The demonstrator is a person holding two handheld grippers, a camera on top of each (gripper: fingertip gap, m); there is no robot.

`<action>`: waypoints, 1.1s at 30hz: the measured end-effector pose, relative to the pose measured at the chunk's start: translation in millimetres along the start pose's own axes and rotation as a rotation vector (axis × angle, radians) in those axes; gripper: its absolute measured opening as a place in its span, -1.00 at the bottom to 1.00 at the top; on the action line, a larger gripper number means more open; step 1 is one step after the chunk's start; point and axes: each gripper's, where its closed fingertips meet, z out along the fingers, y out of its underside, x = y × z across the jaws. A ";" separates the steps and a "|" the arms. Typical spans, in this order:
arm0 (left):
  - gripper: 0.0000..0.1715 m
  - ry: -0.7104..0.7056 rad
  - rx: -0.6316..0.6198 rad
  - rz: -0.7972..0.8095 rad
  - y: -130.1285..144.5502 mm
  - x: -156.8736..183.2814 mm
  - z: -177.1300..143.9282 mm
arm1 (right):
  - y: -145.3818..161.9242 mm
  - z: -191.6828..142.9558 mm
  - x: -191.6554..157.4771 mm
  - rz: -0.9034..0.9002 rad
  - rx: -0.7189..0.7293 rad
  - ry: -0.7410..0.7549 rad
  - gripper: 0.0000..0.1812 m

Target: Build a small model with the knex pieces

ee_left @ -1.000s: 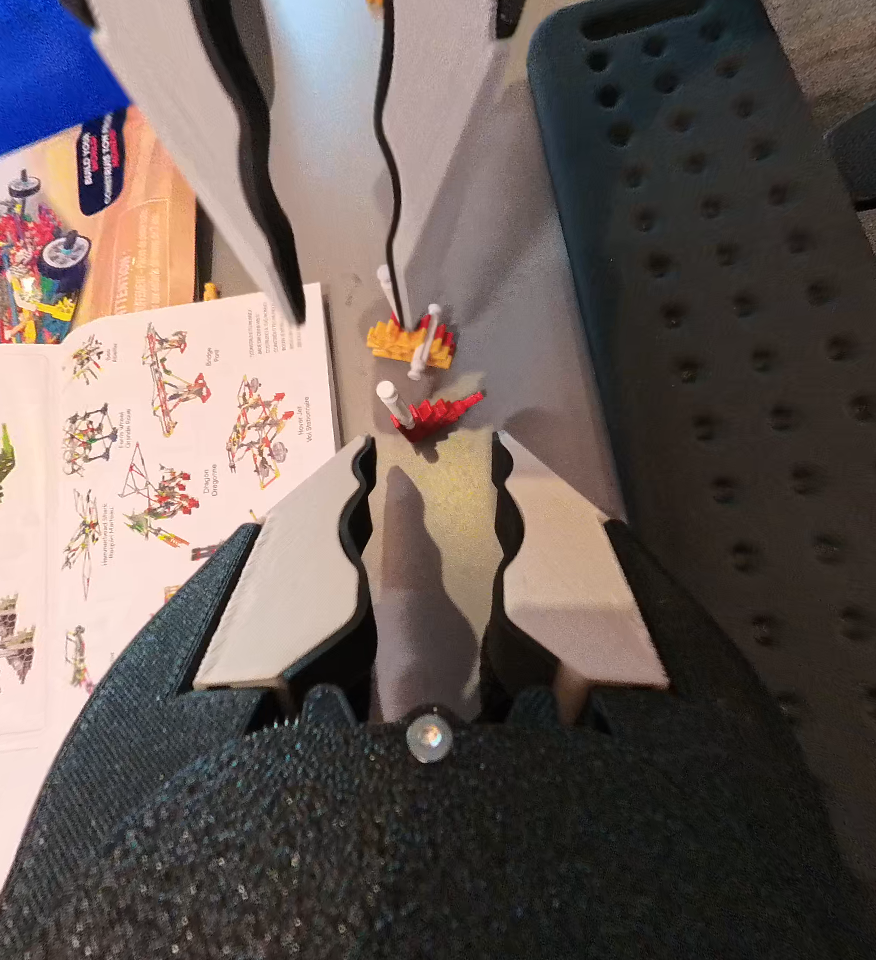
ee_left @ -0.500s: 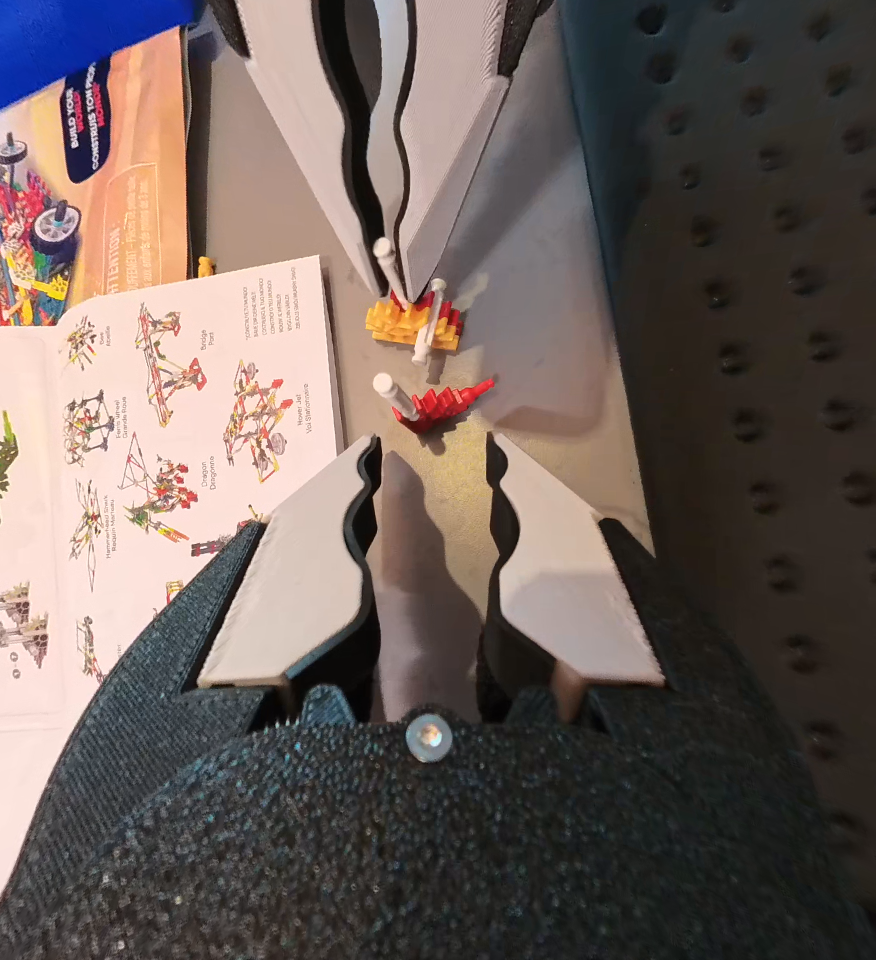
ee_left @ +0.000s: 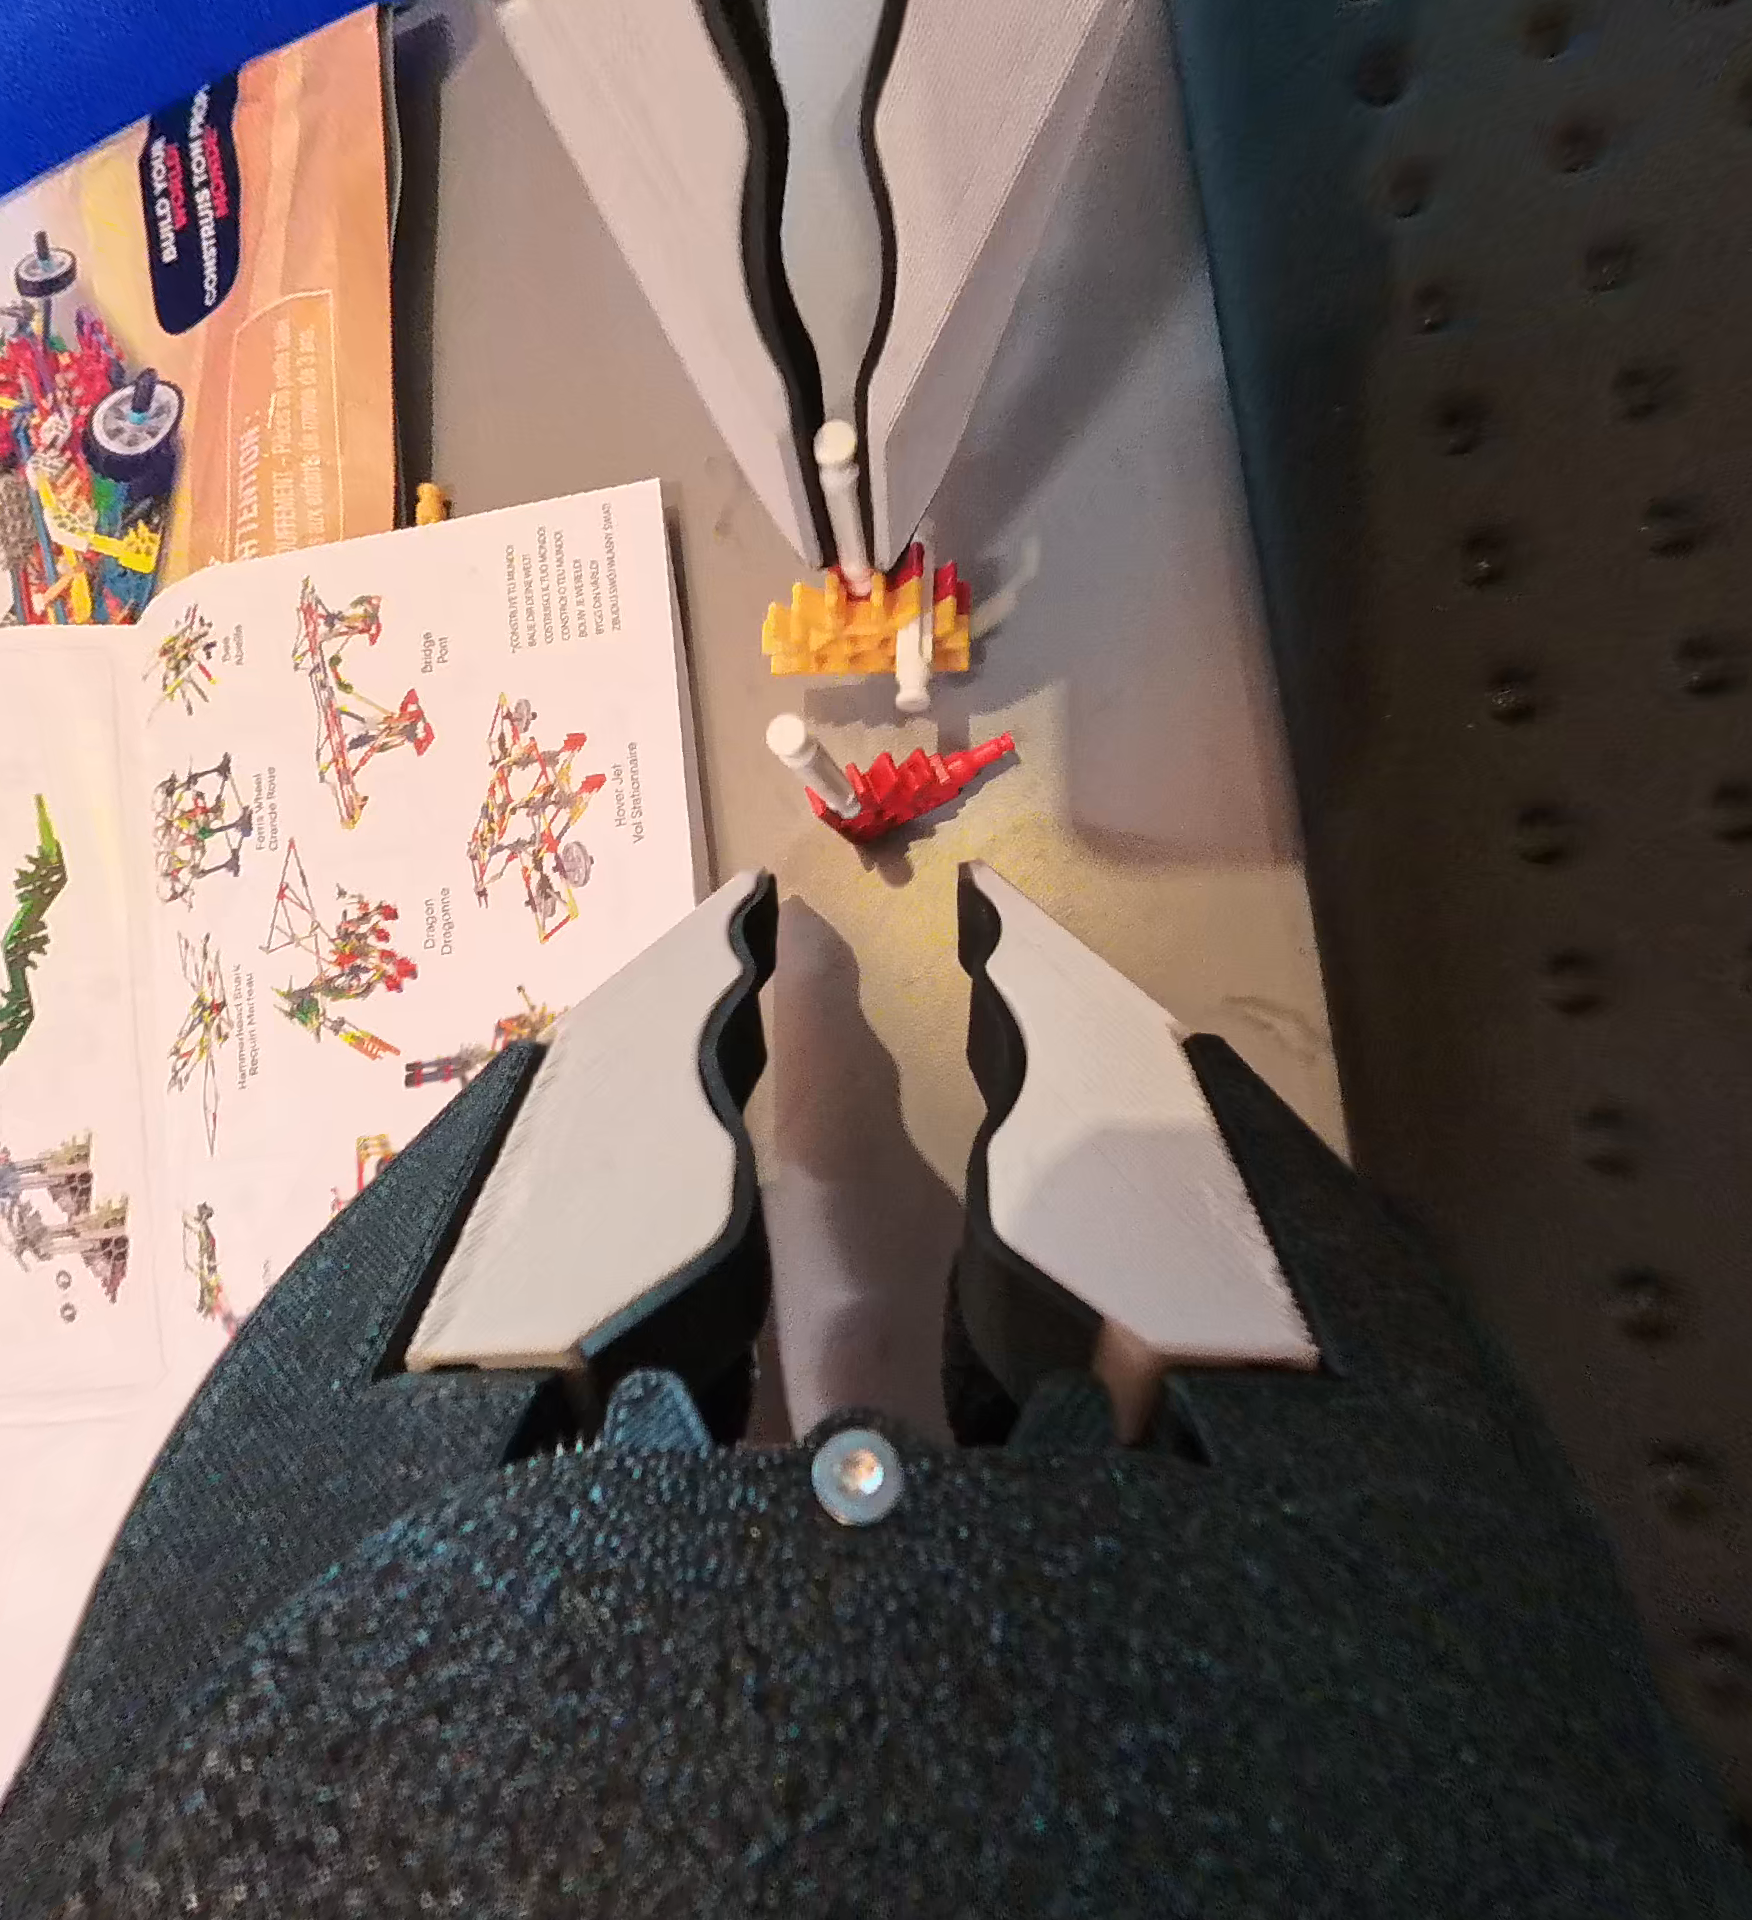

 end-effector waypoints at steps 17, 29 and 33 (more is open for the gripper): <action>-0.88 0.021 0.015 0.012 -5.8 6.8 8.1 | -8.6 12.9 -0.2 -0.050 -0.050 -0.098 -0.94; -0.85 0.006 0.013 0.022 -6.8 5.5 9.0 | -9.5 9.9 -4.8 0.007 -0.021 -0.109 -0.94; -0.85 0.006 0.016 0.021 -7.0 5.5 9.2 | -10.6 13.2 -4.3 0.024 -0.030 -0.093 -0.94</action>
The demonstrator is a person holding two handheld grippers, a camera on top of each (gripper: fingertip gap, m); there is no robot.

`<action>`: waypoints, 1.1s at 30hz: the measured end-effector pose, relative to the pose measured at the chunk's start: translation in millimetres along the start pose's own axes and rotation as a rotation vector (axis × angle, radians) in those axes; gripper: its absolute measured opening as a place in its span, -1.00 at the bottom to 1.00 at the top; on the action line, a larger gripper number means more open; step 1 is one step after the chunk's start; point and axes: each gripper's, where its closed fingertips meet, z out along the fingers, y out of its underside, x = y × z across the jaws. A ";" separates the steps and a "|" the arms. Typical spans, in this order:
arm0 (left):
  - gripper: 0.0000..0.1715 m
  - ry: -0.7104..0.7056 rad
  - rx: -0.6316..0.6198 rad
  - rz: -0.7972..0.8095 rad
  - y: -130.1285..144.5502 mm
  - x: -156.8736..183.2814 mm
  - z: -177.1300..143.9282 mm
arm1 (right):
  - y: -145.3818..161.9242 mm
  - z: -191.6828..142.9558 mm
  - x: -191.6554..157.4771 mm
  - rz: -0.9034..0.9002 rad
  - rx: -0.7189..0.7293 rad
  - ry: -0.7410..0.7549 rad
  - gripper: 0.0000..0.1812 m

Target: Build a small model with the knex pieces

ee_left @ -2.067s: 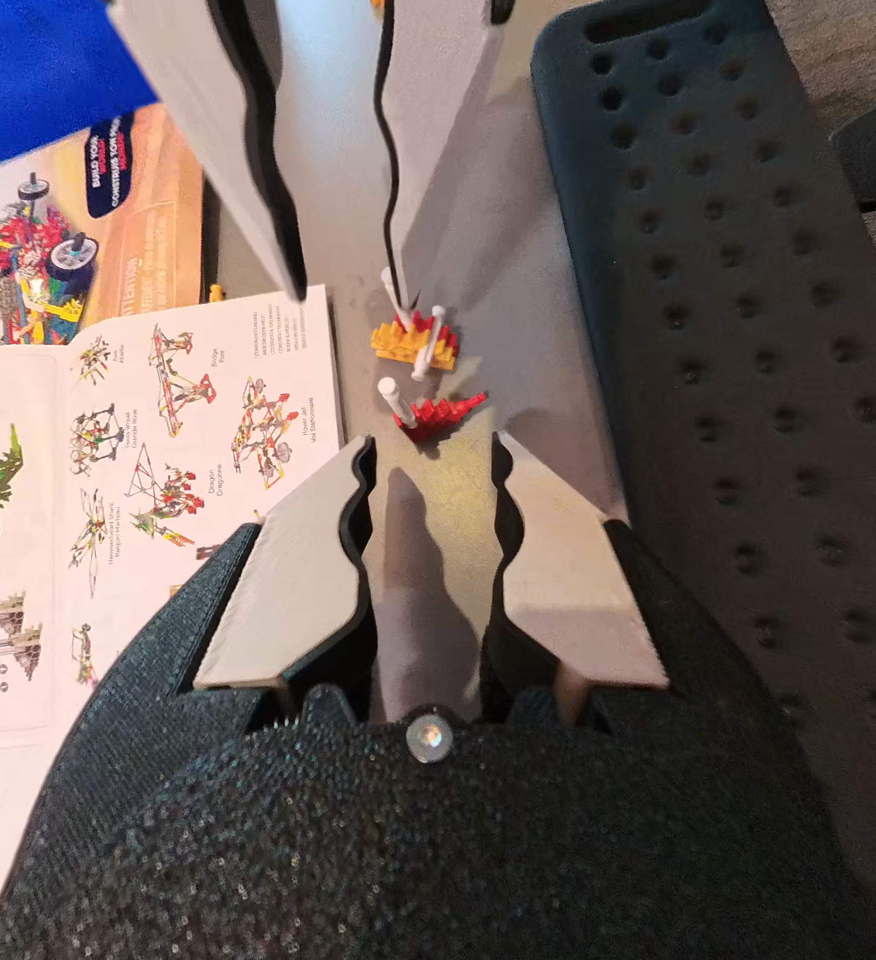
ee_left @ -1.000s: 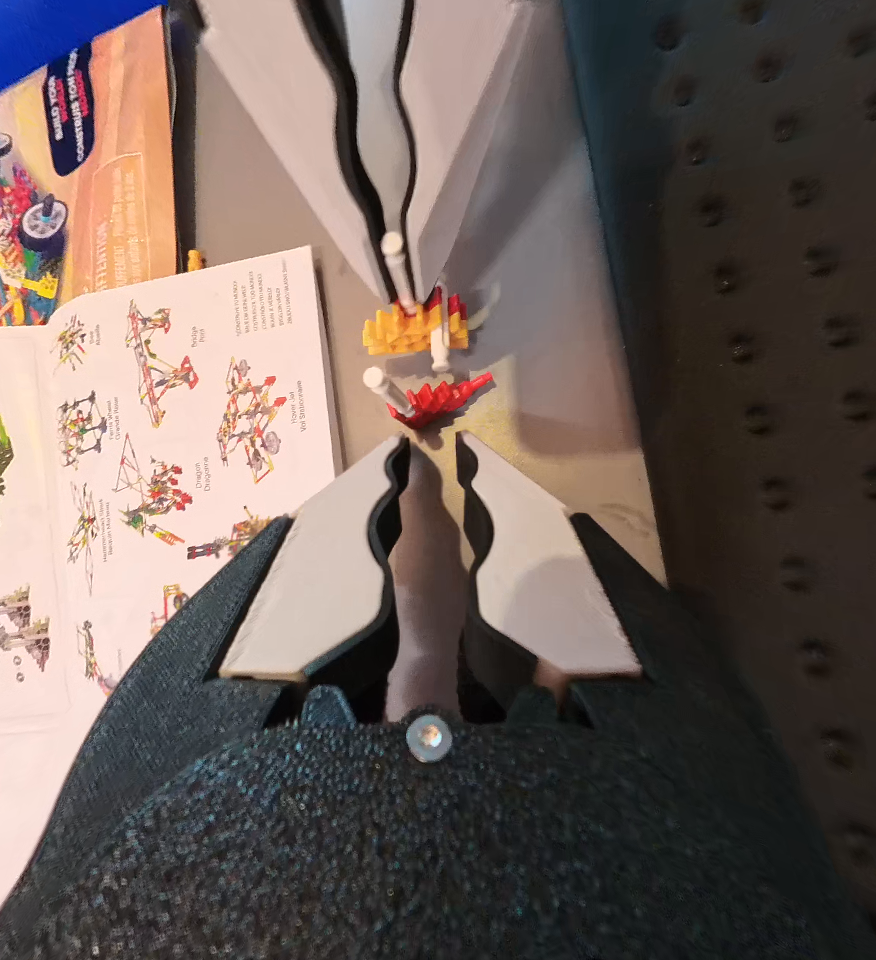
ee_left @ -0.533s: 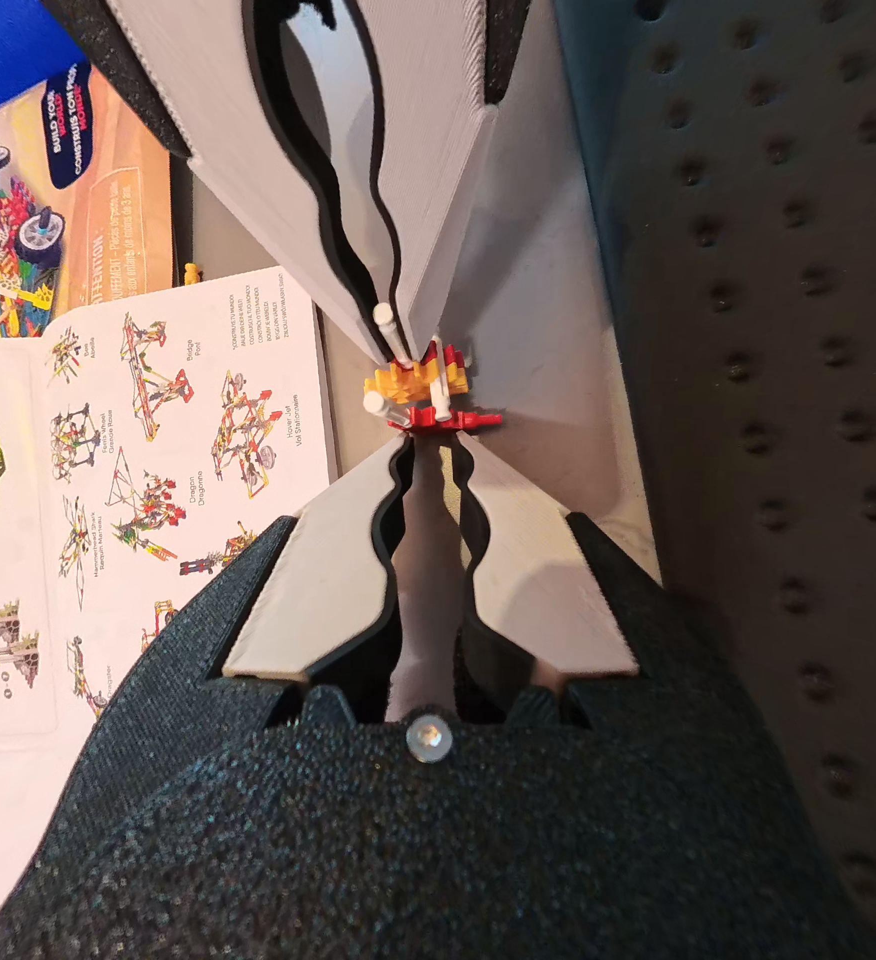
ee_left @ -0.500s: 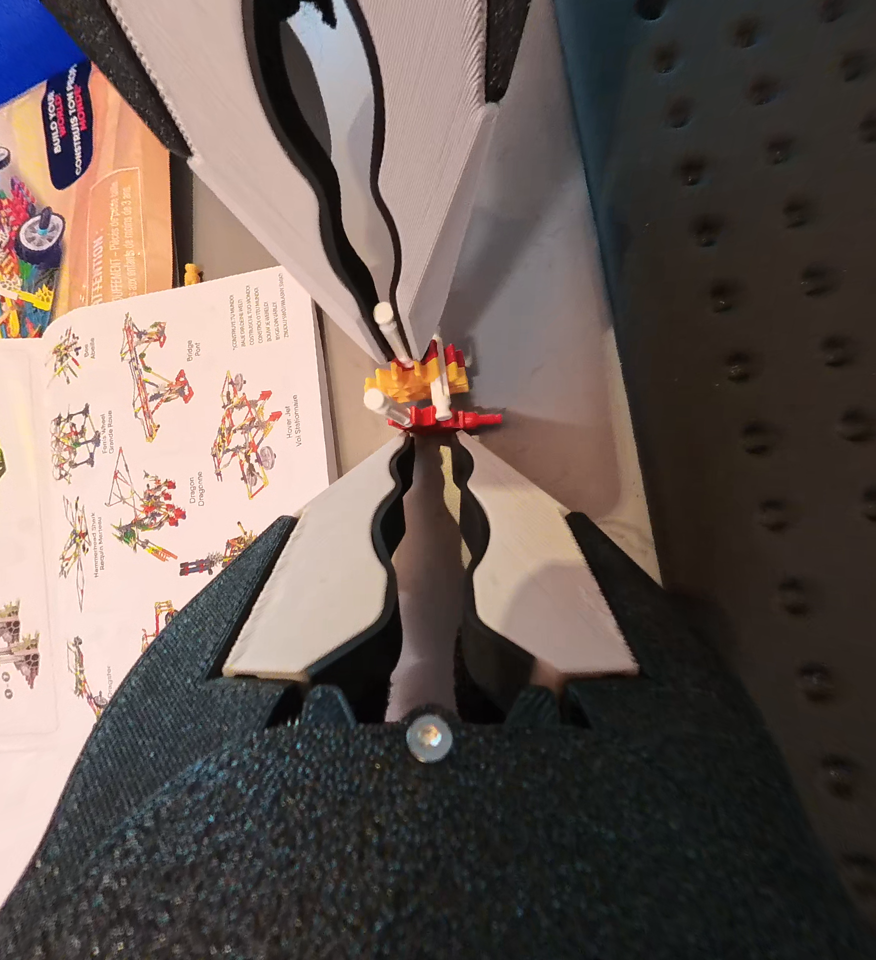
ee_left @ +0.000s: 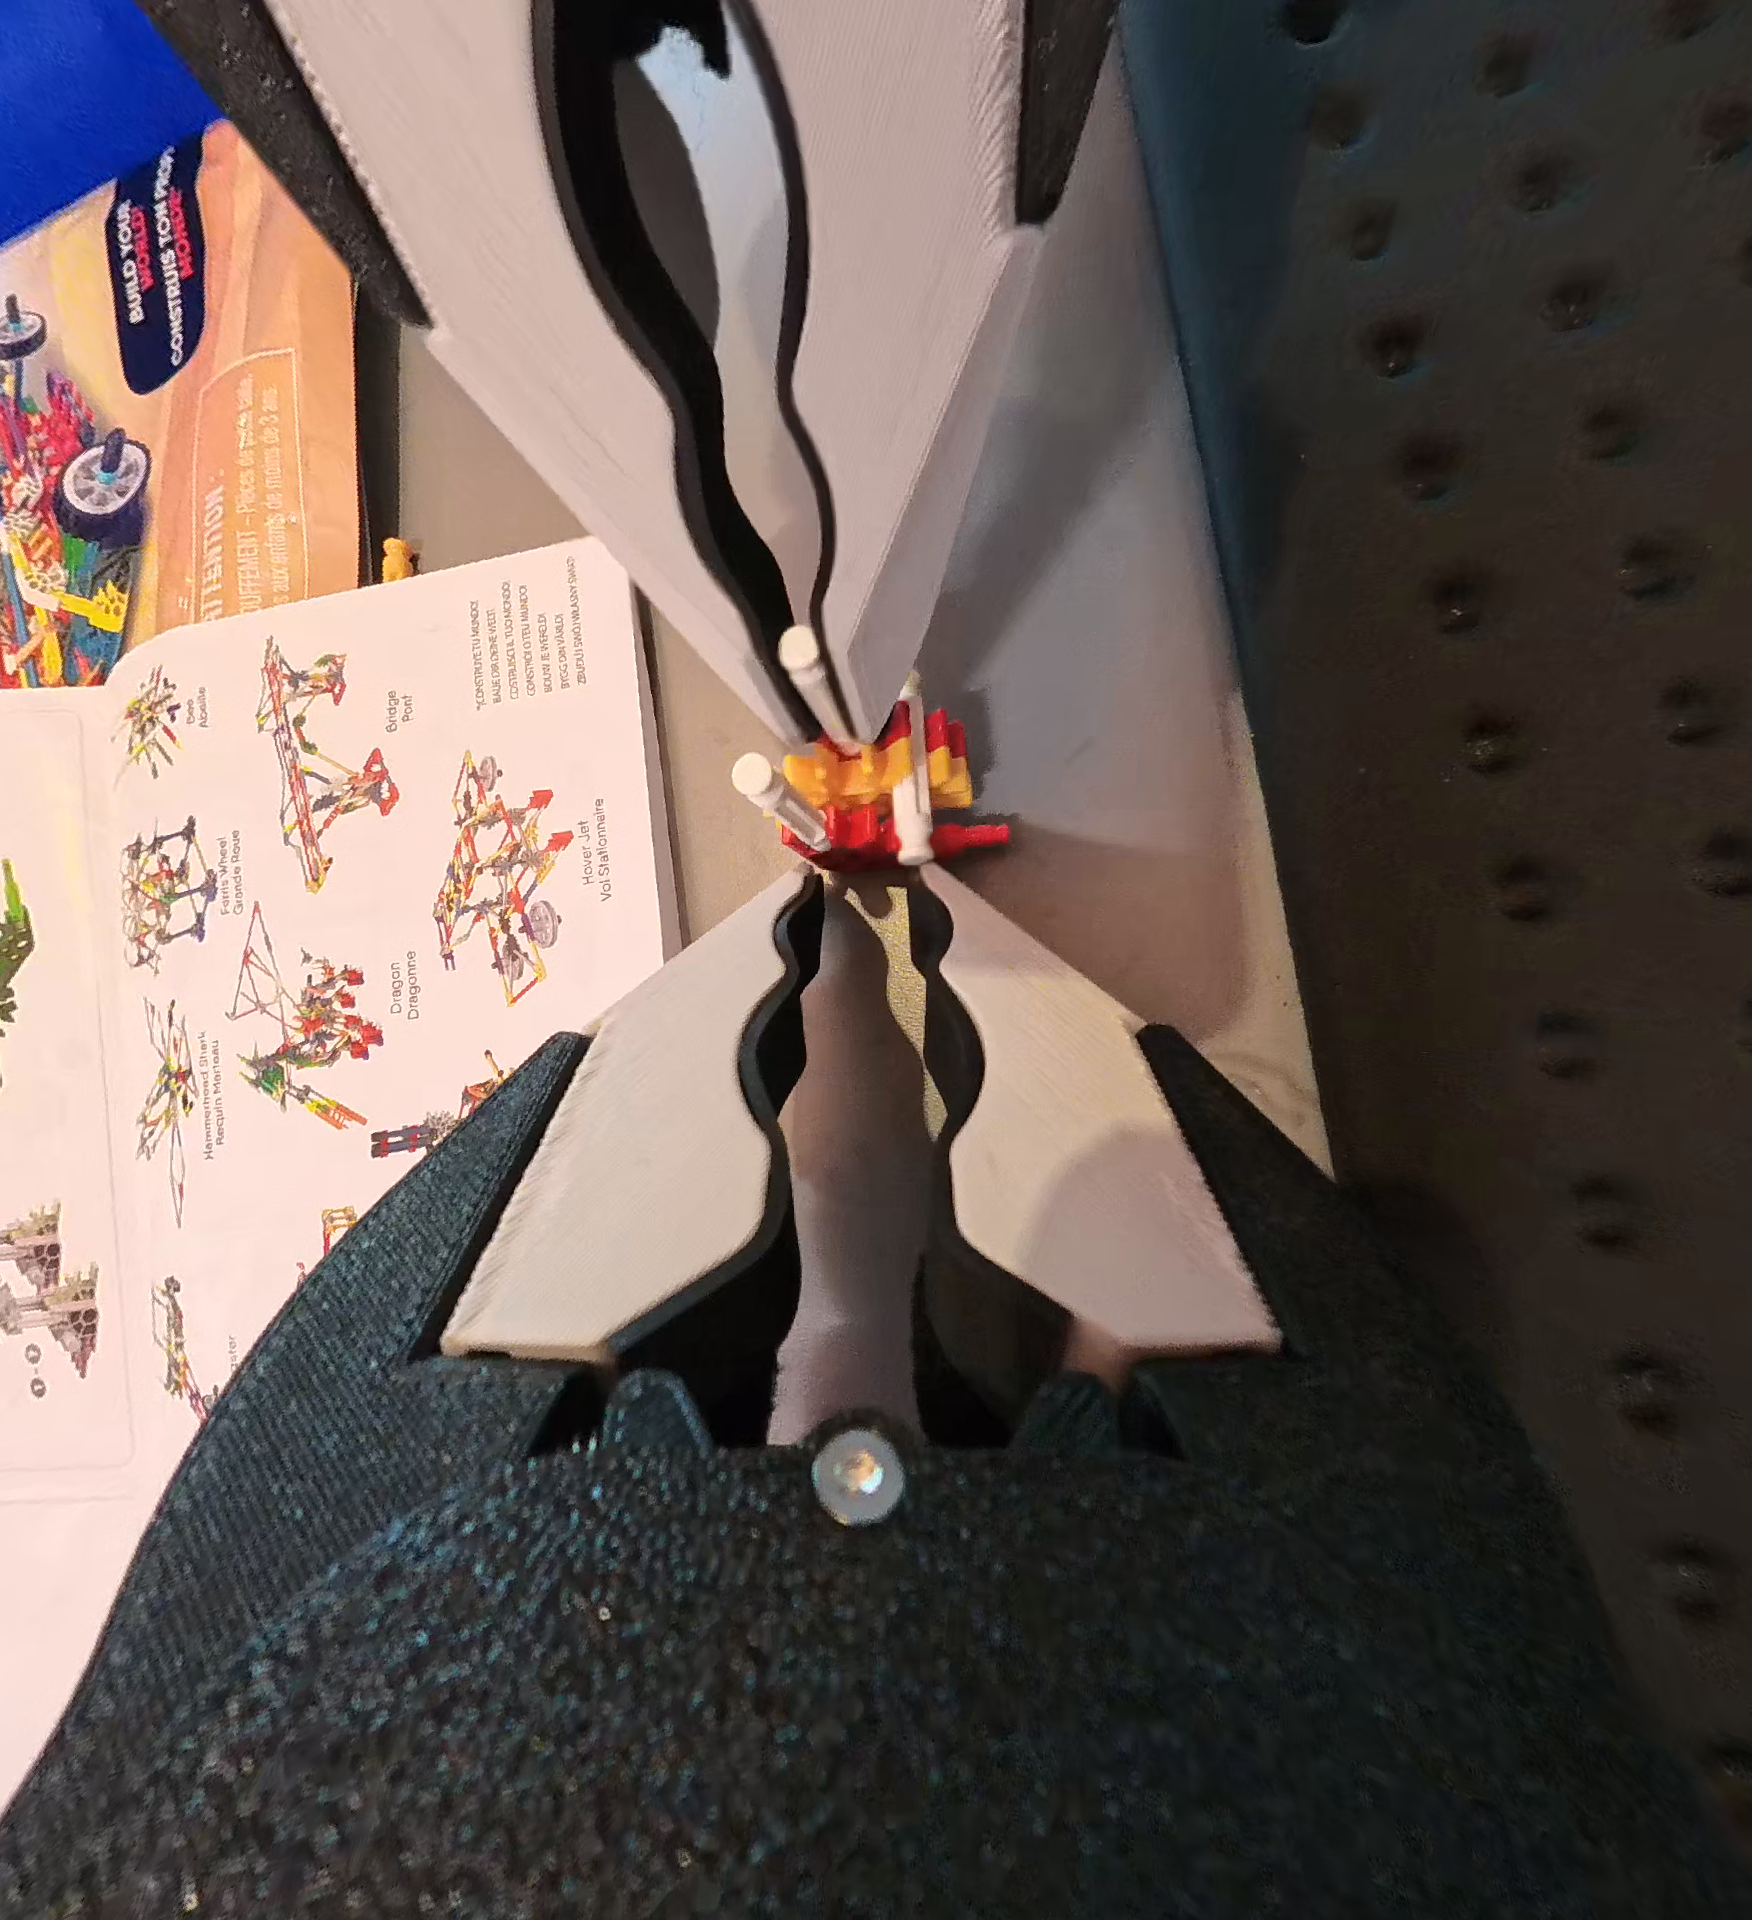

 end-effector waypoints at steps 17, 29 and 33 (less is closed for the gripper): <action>-0.72 -0.001 0.014 -0.037 1.3 -5.0 -1.4 | 0.5 0.5 8.2 0.089 0.023 0.023 -0.94; -0.67 0.025 0.044 -0.067 -0.8 -5.2 -0.3 | -0.3 2.1 11.2 0.115 0.018 0.022 -0.94; -0.64 0.035 0.048 -0.072 -1.1 -4.0 -3.0 | -1.4 3.7 10.8 0.115 0.020 0.018 -0.93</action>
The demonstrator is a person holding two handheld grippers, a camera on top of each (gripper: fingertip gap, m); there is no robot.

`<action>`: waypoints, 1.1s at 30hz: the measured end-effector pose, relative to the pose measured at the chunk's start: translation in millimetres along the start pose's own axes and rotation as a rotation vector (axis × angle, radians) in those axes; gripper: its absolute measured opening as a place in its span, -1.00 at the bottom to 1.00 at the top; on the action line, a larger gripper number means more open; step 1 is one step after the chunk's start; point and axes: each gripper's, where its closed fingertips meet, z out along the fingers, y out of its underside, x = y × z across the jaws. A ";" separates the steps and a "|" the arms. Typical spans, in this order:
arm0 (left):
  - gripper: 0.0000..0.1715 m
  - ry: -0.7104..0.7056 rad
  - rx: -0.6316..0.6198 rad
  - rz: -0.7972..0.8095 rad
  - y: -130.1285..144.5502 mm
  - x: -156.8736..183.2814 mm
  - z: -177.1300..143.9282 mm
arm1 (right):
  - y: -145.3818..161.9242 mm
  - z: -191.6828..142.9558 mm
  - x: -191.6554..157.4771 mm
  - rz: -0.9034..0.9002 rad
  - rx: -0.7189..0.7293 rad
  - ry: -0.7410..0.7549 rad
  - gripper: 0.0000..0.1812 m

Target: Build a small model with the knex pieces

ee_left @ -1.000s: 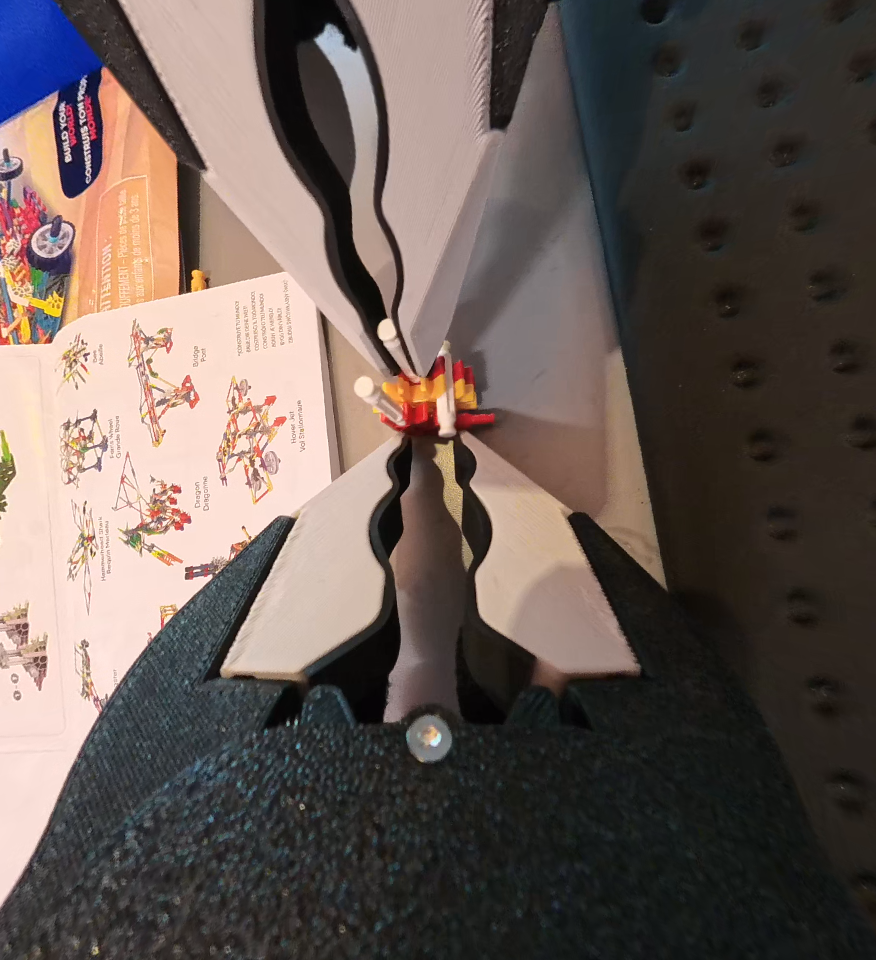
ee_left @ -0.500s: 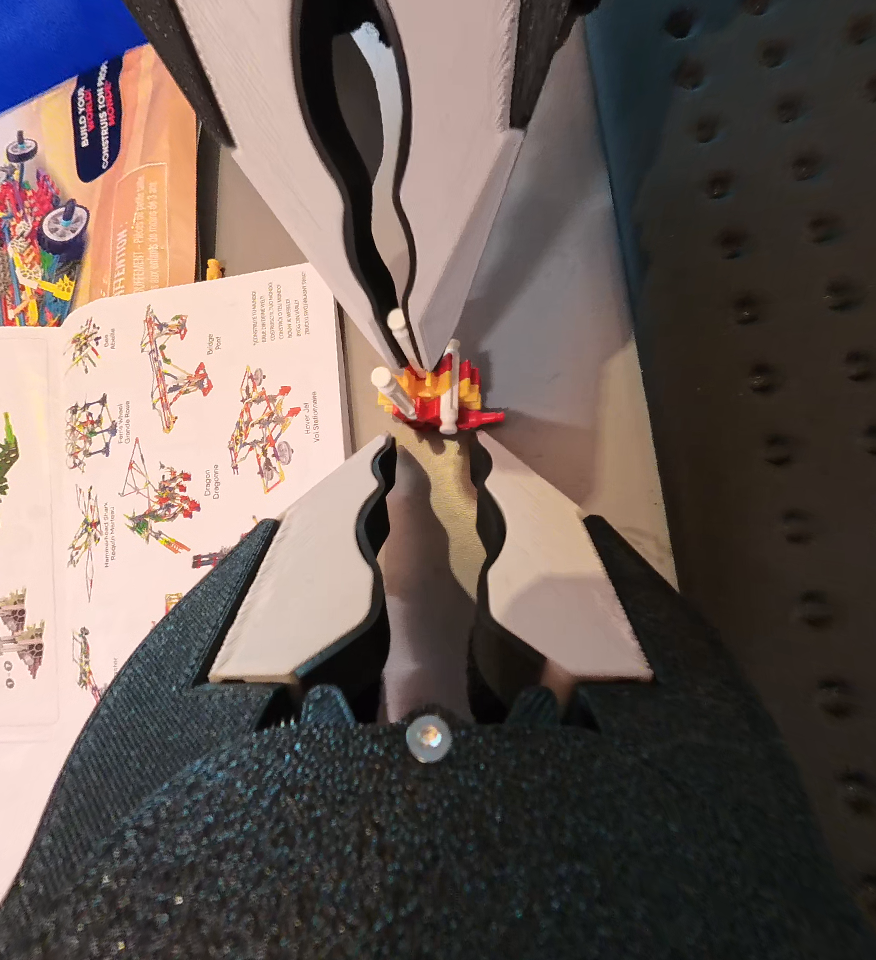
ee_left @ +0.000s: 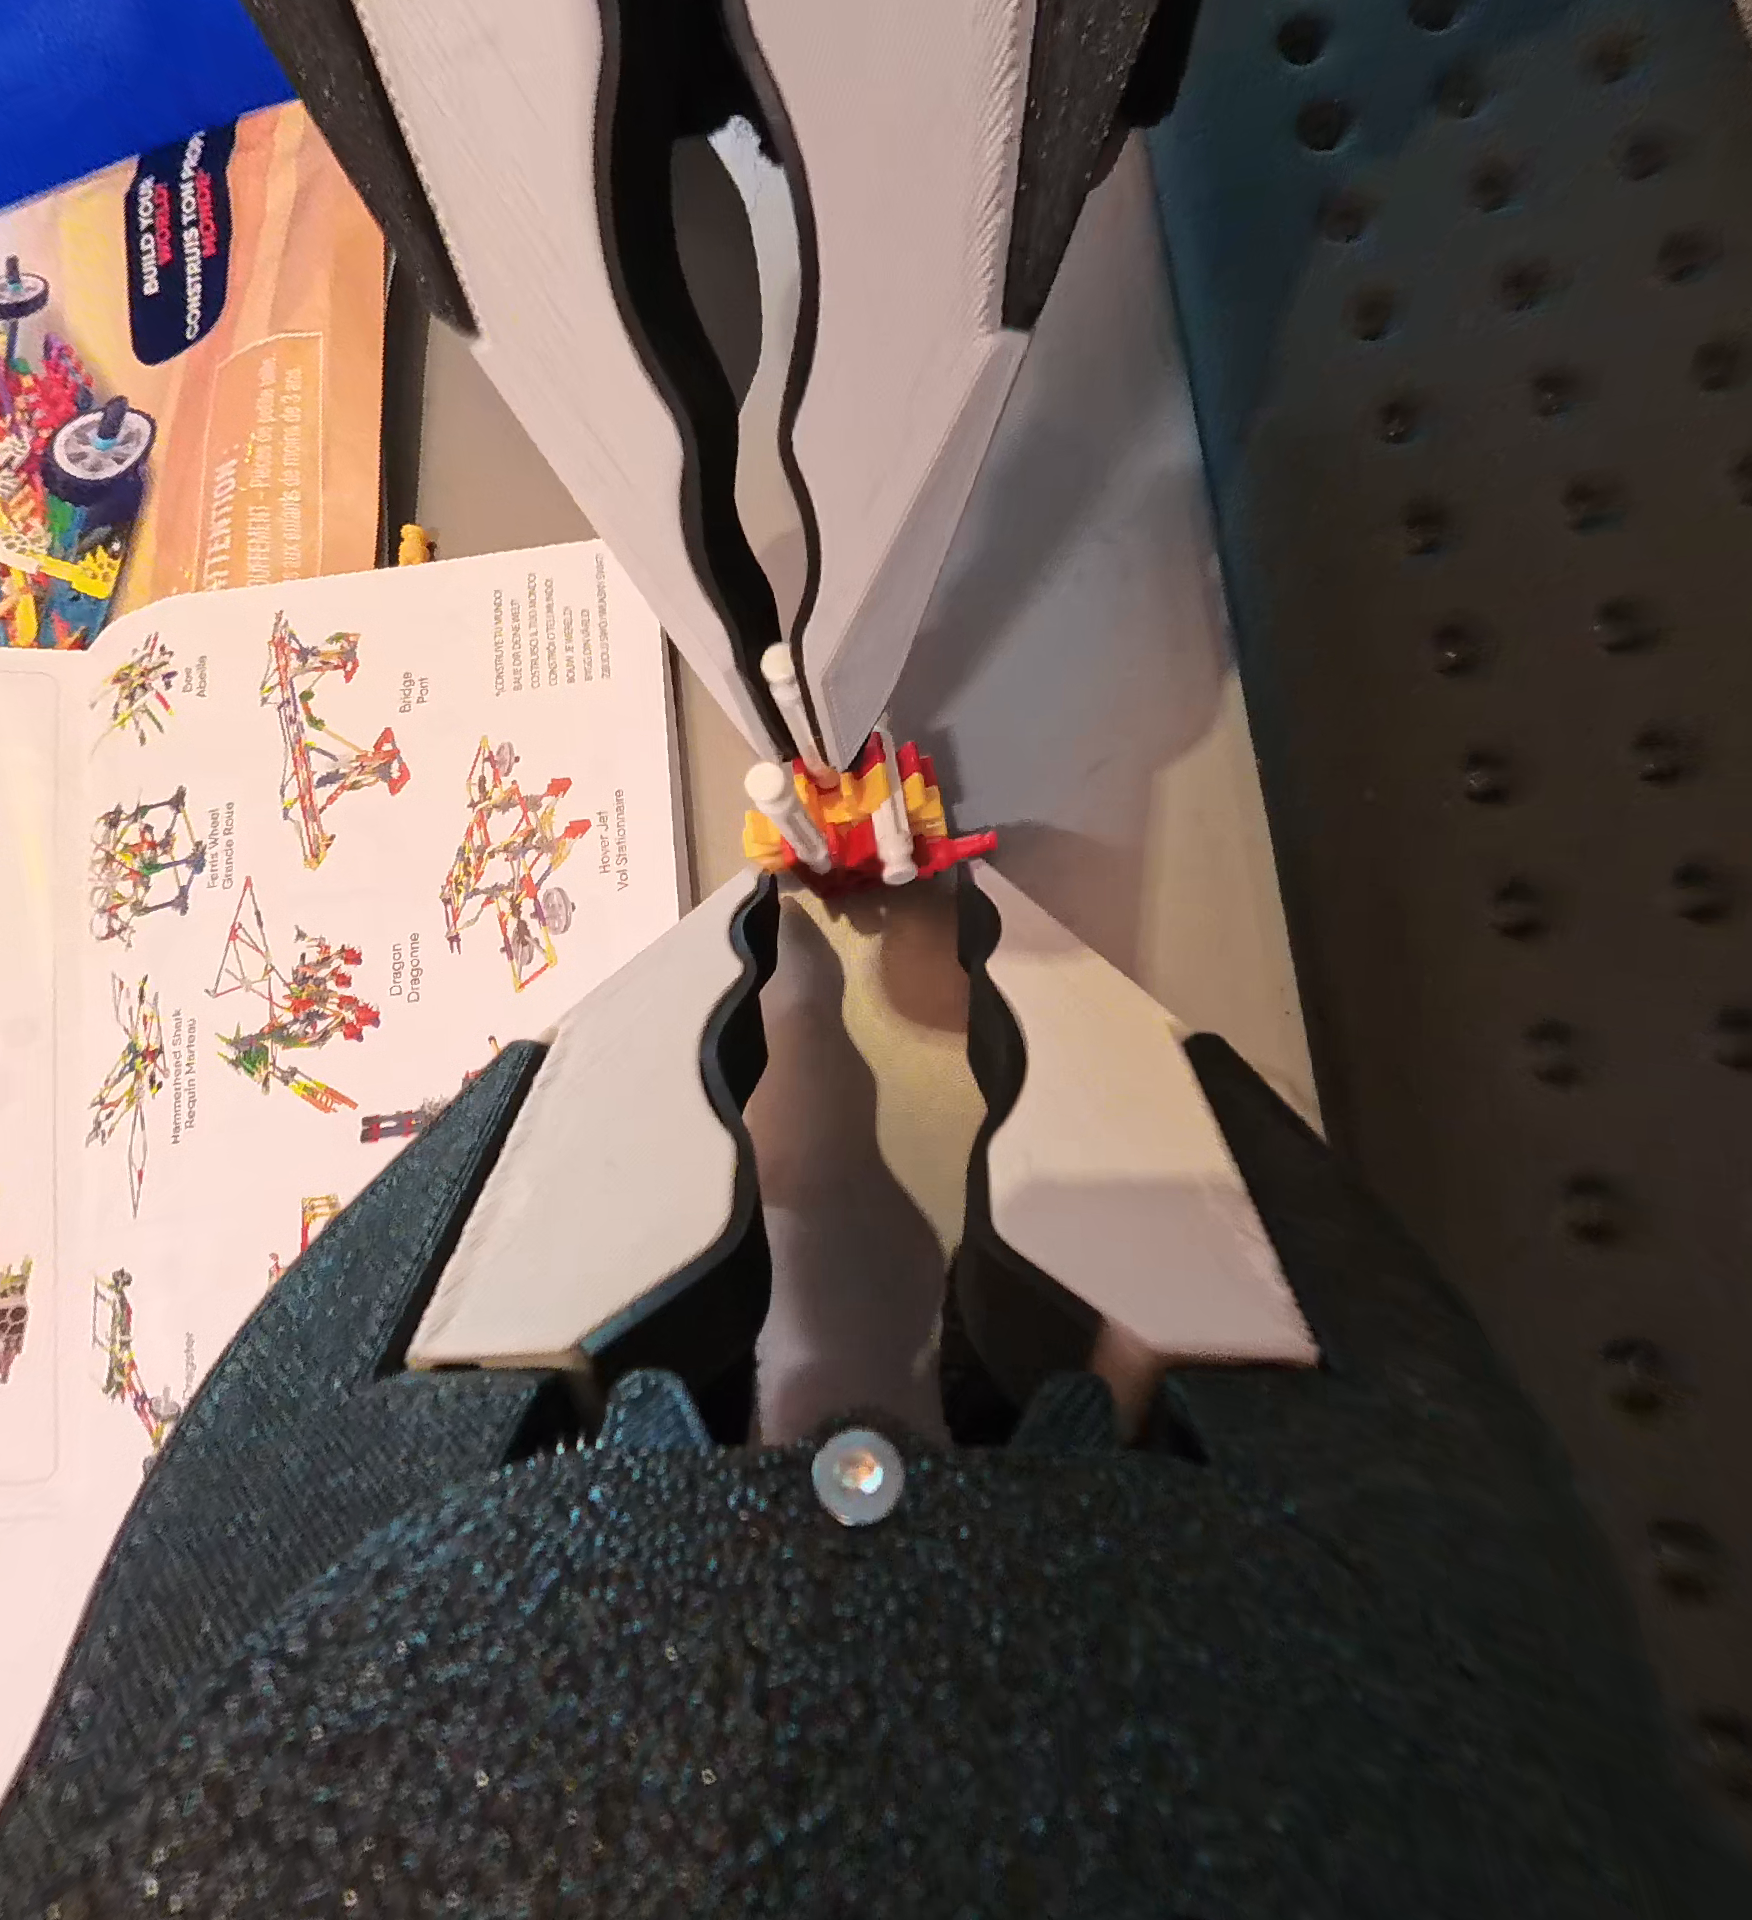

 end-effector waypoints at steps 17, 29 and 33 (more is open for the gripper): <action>-0.59 -0.061 -0.057 -0.170 6.4 -7.7 -14.8 | -5.9 2.9 0.6 -0.011 -0.006 0.006 -0.93; -0.73 -0.013 -0.049 -0.232 2.5 -0.9 -5.0 | -3.3 3.9 -0.1 0.005 0.003 0.004 -0.93; -0.75 -0.006 -0.045 -0.231 1.7 0.2 -4.0 | -4.3 4.5 0.4 0.009 0.008 0.011 -0.93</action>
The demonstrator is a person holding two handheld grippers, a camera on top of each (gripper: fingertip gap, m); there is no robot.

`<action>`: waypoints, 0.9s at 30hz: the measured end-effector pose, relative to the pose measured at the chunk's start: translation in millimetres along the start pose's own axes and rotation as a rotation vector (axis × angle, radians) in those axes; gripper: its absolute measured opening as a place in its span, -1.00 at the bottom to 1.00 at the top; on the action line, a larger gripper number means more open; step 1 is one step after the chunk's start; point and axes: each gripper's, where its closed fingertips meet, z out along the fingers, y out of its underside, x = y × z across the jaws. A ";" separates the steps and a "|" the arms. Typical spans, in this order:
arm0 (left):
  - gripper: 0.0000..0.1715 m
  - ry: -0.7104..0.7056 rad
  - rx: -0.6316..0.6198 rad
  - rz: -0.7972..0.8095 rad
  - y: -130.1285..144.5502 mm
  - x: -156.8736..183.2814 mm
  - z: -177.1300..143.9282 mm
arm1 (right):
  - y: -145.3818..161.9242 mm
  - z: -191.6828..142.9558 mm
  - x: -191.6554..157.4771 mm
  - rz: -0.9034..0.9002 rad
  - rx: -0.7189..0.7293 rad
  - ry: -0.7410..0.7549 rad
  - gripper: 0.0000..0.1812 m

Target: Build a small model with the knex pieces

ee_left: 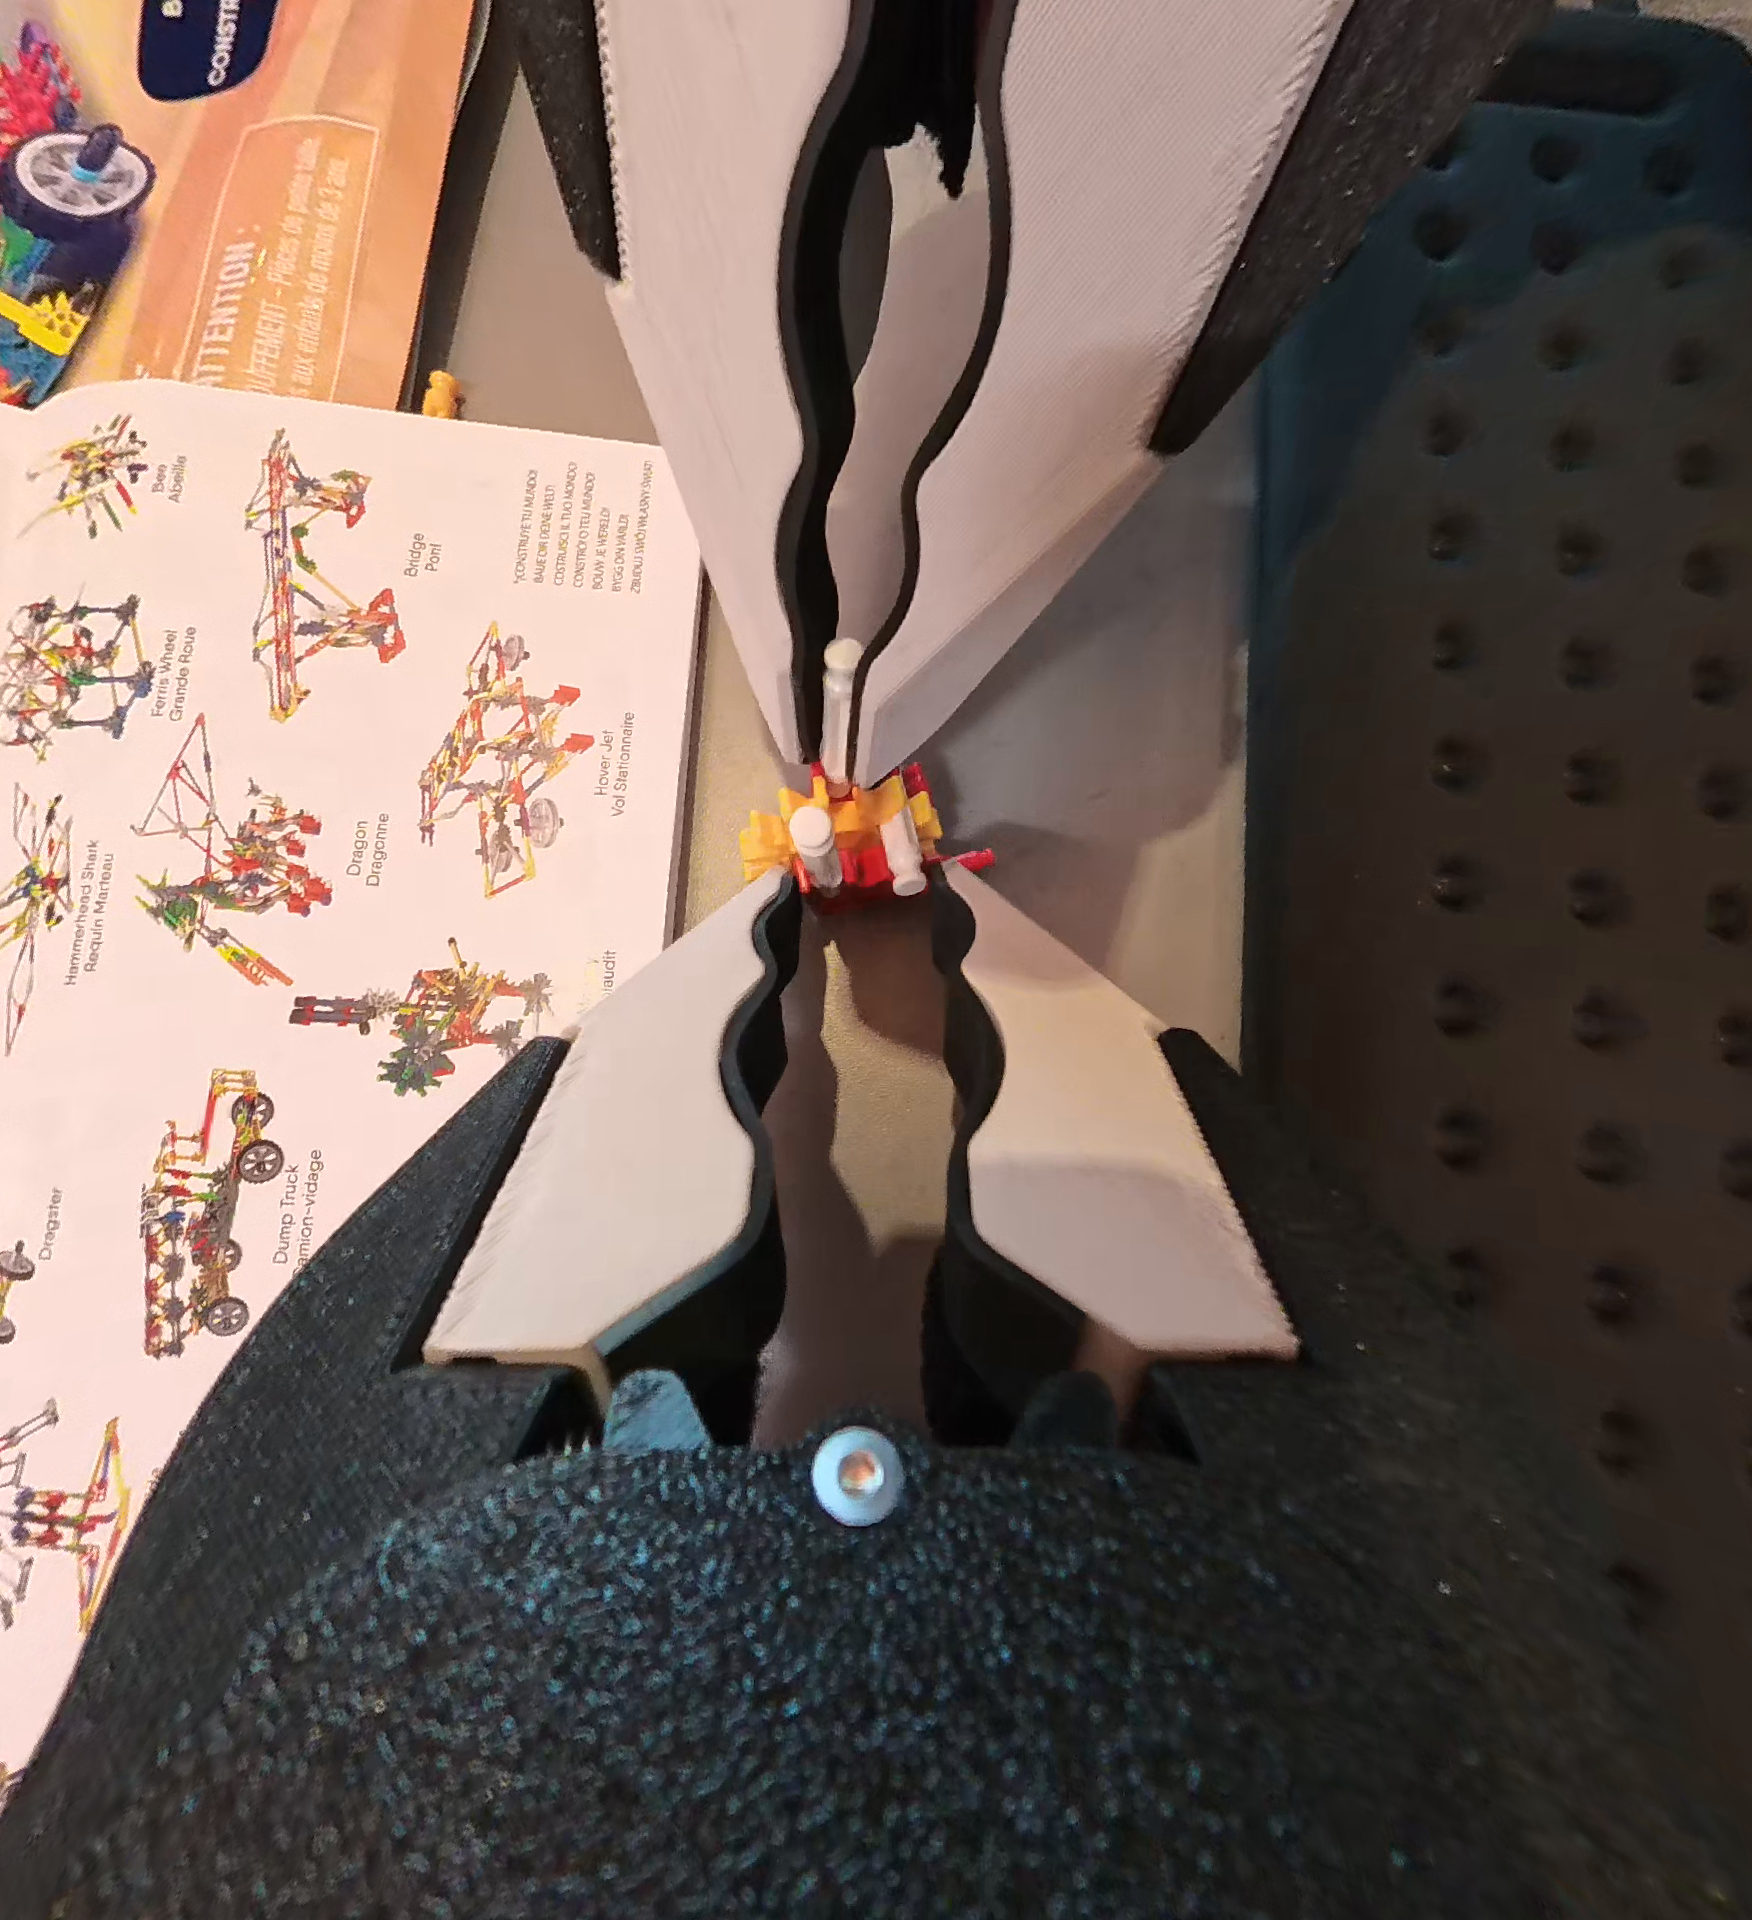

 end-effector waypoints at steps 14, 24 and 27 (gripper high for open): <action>-0.76 -0.020 0.010 0.015 -2.4 -4.5 2.0 | 12.5 3.1 -1.7 0.050 0.036 0.009 -0.78; -0.76 -0.031 0.014 0.040 -3.0 -4.9 2.2 | 6.9 2.0 0.1 -0.023 0.034 0.062 -0.80; -0.76 -0.024 0.015 0.043 -3.2 -3.5 2.5 | 5.3 1.9 -1.4 -0.068 -0.012 0.070 -0.80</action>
